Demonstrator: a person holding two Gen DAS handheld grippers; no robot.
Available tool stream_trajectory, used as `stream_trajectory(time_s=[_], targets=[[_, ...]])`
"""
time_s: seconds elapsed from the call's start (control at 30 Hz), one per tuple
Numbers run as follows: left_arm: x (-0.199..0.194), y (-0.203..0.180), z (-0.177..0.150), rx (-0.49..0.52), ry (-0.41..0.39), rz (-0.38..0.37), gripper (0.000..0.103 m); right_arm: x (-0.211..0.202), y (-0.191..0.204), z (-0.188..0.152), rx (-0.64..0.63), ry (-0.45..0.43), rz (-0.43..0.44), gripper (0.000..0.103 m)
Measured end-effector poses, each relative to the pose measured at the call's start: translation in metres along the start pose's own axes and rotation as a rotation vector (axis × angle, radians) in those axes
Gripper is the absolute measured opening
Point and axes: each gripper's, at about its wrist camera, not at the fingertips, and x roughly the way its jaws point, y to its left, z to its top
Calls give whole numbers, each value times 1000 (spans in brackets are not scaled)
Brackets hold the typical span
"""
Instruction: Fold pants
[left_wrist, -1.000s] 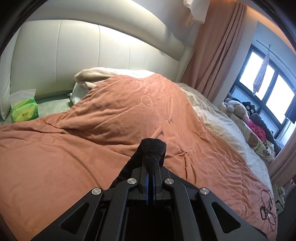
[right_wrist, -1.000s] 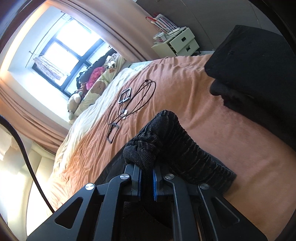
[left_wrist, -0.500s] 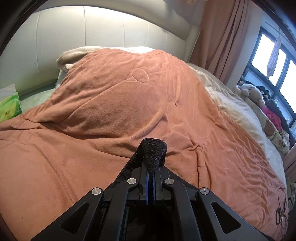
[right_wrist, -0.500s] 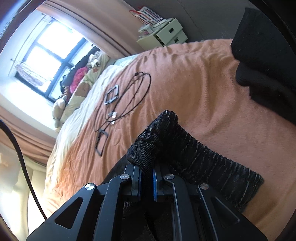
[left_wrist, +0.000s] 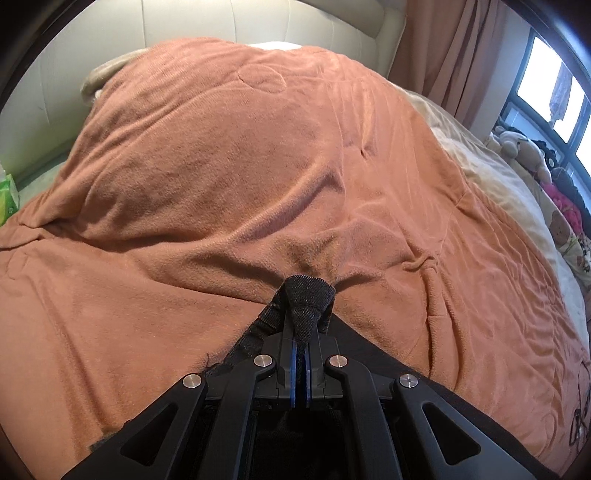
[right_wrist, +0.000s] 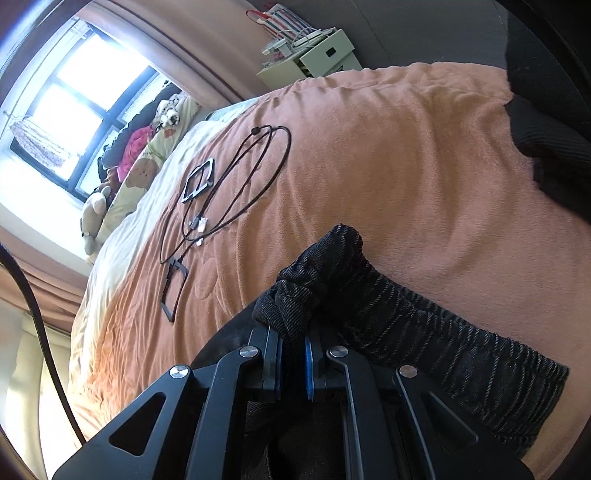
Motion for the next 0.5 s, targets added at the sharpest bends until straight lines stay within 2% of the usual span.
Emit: stream_trajectory(time_s=[0.03, 0.1, 0.17, 0.2, 0.23, 0.3, 0.4, 0.5], targets=[[4, -1, 0, 4, 20, -11, 3, 1, 1, 0, -1, 3, -6, 7], [5, 4, 2, -2, 42, -48, 11, 3, 1, -1, 3, 31, 9, 9], [-3, 9, 7, 4, 38, -91, 34, 3, 0, 2, -5, 53, 22, 14], [-11, 11, 9, 12, 18, -85, 57, 1, 0, 4, -13, 62, 50, 16], [-20, 14, 11, 20, -12, -84, 71, -3, -1, 5, -22, 64, 74, 17], [-39, 19, 16, 41, -68, -101, 75, -8, -3, 7, -41, 67, 106, 20], [-57, 28, 23, 75, -60, -81, 75, -20, -2, 7, -90, 68, 170, 25], [-72, 40, 20, 111, -55, -61, 75, -31, -1, 7, -130, 72, 207, 25]])
